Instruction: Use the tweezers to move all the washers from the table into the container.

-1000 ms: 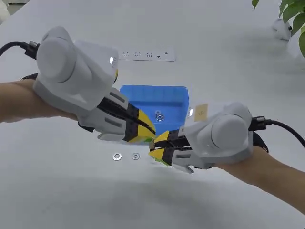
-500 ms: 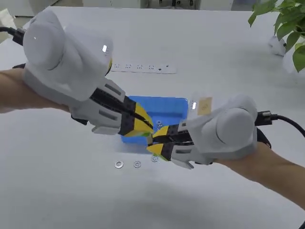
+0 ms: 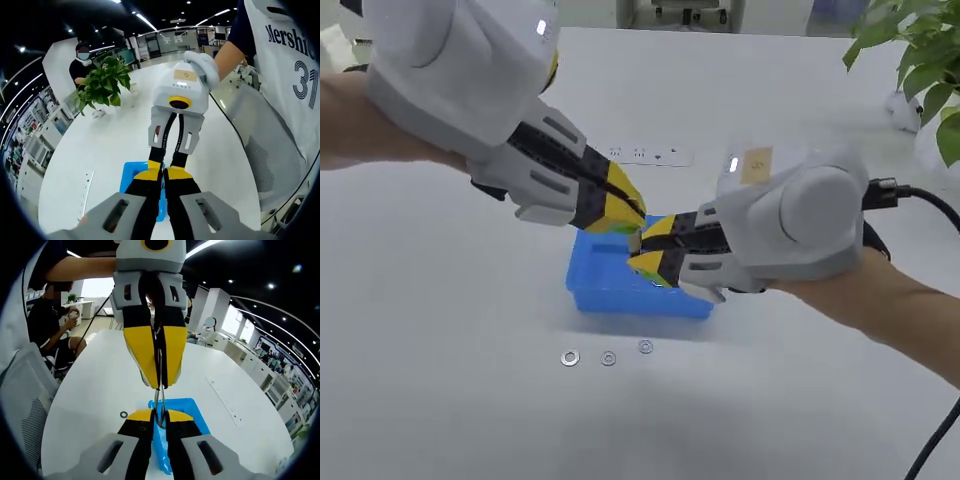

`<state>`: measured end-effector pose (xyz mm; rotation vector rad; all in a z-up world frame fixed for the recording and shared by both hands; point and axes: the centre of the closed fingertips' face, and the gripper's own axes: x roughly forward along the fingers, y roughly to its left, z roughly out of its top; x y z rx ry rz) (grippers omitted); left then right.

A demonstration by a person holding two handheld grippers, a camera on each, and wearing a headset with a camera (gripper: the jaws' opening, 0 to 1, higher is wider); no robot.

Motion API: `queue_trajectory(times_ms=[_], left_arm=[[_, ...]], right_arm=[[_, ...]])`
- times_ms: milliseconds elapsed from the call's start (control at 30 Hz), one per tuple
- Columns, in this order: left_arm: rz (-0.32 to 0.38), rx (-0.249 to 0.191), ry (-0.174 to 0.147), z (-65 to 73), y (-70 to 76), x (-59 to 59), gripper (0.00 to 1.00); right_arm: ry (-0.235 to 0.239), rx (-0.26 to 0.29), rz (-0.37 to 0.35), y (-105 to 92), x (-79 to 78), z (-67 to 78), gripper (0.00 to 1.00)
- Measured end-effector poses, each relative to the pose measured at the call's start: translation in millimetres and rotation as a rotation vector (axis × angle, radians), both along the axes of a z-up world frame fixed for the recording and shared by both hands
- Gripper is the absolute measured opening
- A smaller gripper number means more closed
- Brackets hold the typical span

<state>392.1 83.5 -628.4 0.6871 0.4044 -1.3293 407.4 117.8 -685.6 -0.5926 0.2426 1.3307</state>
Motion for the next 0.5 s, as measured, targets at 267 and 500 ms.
queue_trajectory(times_ms=[267,500], left_arm=[[0.011,-0.002,0.022,-16.4,5.6,24.0,0.06],[0.028,-0.002,0.054,-39.5,10.4,46.0,0.06]], right_arm=[[0.005,-0.024,-0.011,2.4,22.9,-16.5,0.1],[0.038,-0.035,-0.023,5.3,37.7,-36.9,0.1]])
